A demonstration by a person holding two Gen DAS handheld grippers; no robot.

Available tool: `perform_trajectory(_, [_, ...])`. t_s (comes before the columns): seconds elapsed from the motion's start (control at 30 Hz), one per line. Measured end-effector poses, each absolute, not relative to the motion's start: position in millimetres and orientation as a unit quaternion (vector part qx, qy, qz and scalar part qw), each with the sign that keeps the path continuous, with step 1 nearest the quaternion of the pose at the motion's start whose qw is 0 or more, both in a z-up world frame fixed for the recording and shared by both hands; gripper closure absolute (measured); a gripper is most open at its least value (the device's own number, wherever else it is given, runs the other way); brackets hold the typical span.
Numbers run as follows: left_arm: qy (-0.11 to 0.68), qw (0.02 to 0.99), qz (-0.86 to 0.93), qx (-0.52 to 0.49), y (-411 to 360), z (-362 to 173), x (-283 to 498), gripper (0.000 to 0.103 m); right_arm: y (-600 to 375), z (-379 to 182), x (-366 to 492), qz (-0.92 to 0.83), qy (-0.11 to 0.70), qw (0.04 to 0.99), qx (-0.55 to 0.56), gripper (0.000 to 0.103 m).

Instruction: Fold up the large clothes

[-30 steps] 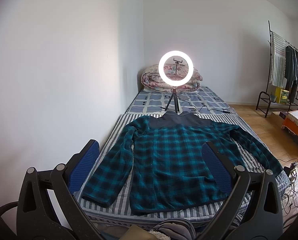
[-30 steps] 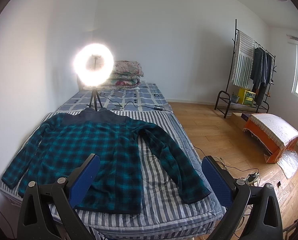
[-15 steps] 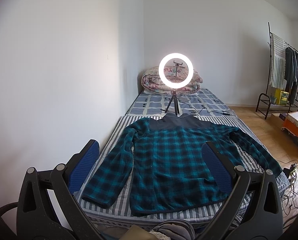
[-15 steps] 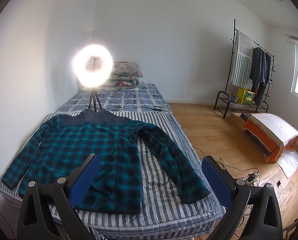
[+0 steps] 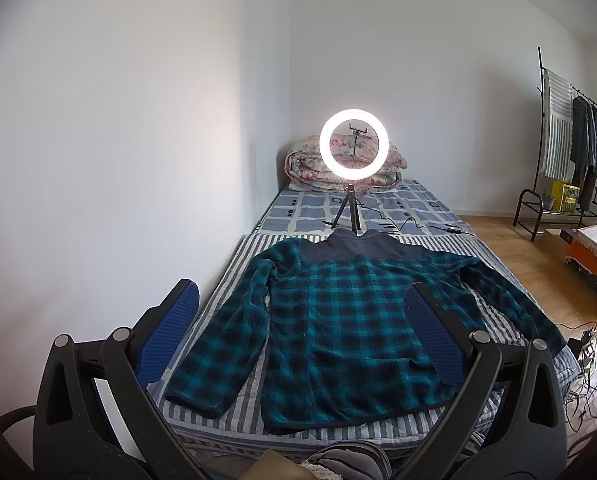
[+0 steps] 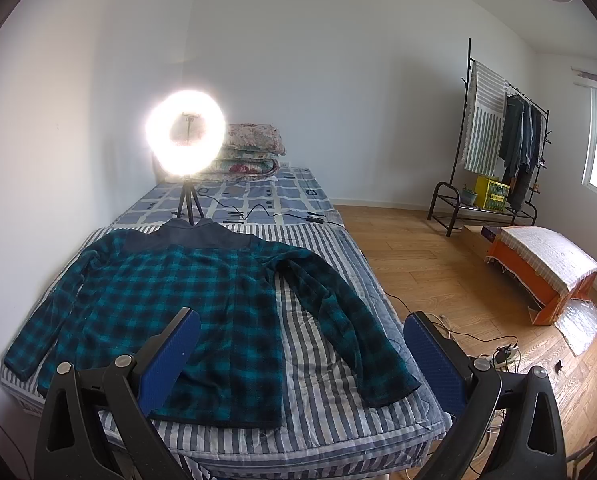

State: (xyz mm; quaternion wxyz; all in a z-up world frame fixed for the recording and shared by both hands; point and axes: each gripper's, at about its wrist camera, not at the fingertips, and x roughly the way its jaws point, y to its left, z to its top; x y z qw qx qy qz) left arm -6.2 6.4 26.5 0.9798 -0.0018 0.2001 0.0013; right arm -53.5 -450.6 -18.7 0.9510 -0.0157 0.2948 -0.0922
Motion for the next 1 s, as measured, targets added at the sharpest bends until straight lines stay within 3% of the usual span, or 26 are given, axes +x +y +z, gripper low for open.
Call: perform_trajectory(1.0, [0.197,0.980,0.001,-0.003,6.8,26.0,-10.8,0.000,-450.4,-18.4,-54.2,-0.092,0.294,0.951,-0.016,0.000])
